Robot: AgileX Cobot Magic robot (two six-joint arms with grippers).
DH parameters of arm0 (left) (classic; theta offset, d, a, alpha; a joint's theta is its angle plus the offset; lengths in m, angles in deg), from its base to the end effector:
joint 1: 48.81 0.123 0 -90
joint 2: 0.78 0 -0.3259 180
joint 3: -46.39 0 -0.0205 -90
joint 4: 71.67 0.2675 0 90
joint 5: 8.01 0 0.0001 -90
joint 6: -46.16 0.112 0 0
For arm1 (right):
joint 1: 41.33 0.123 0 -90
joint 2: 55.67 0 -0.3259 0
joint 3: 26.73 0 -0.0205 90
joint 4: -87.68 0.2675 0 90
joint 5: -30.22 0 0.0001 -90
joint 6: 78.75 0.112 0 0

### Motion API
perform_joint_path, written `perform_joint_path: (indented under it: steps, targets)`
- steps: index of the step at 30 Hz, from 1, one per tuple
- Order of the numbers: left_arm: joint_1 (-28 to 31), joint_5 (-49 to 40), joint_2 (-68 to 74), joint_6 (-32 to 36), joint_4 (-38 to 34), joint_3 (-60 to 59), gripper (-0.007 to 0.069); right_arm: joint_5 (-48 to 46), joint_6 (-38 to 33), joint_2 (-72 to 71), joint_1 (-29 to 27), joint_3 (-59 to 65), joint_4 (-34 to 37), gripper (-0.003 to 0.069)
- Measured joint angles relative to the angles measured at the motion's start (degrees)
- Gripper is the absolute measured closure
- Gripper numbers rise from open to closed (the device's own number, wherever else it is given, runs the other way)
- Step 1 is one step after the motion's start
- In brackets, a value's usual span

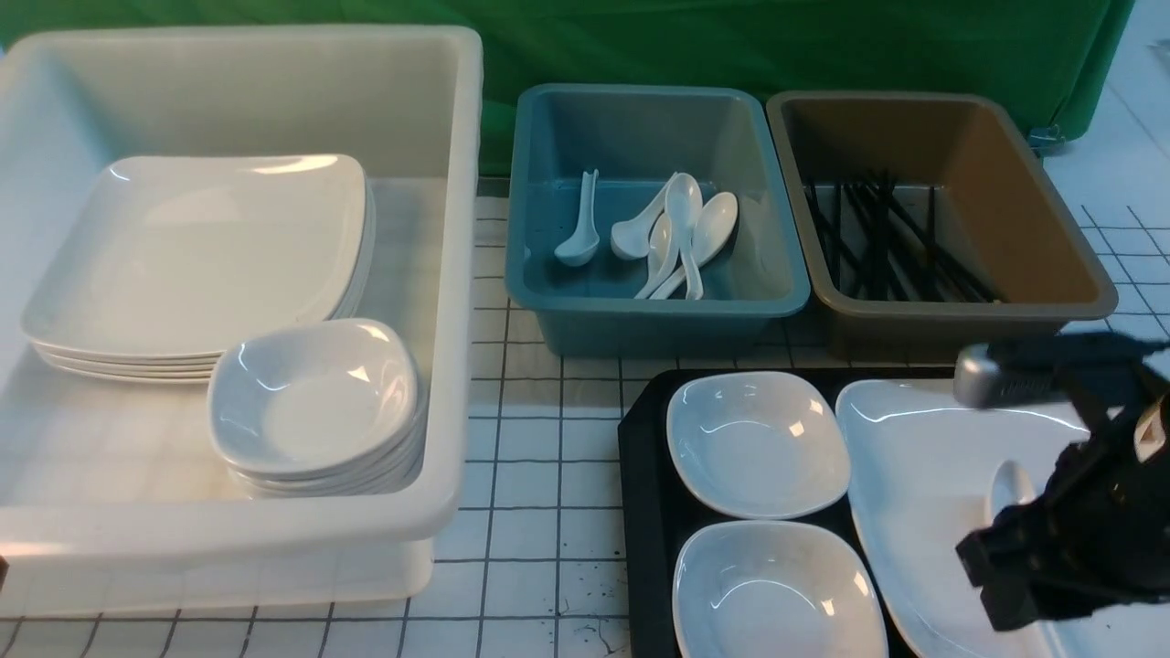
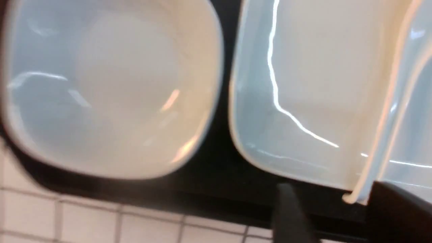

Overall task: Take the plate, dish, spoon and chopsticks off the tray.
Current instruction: Use the right arm to grab a soup spoon from the plate

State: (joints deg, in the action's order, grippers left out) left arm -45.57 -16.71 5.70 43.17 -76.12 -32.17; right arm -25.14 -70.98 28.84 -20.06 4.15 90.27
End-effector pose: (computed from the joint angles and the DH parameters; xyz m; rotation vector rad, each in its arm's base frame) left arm 0.0526 0.0017 0.1960 -0.1426 1.6298 -0.0651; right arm 0.2195 0.0899 0.2408 -0.3180 2.9759 0.1176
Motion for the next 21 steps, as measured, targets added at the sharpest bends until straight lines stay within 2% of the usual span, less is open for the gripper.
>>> perform_joint_path:
  steps: [4, 16, 19, 21]
  targets:
    - [0.0, 0.0, 0.0, 0.0, 0.0, 0.0, 0.062, 4.5, 3.5, 3.4, -0.8, 2.3, -4.3, 0.0244]
    - [0.0, 0.0, 0.0, 0.0, 0.0, 0.0, 0.062, 11.1, 5.5, 14.1, -4.5, 2.3, -6.0, 0.0236]
    - [0.0, 0.0, 0.0, 0.0, 0.0, 0.0, 0.062, 11.7, 5.1, 14.6, -4.5, 2.3, -6.0, 0.0288]
    - [0.0, 0.0, 0.0, 0.0, 0.0, 0.0, 0.062, 11.8, 2.9, 14.8, -4.5, 2.3, -5.2, 0.0412]
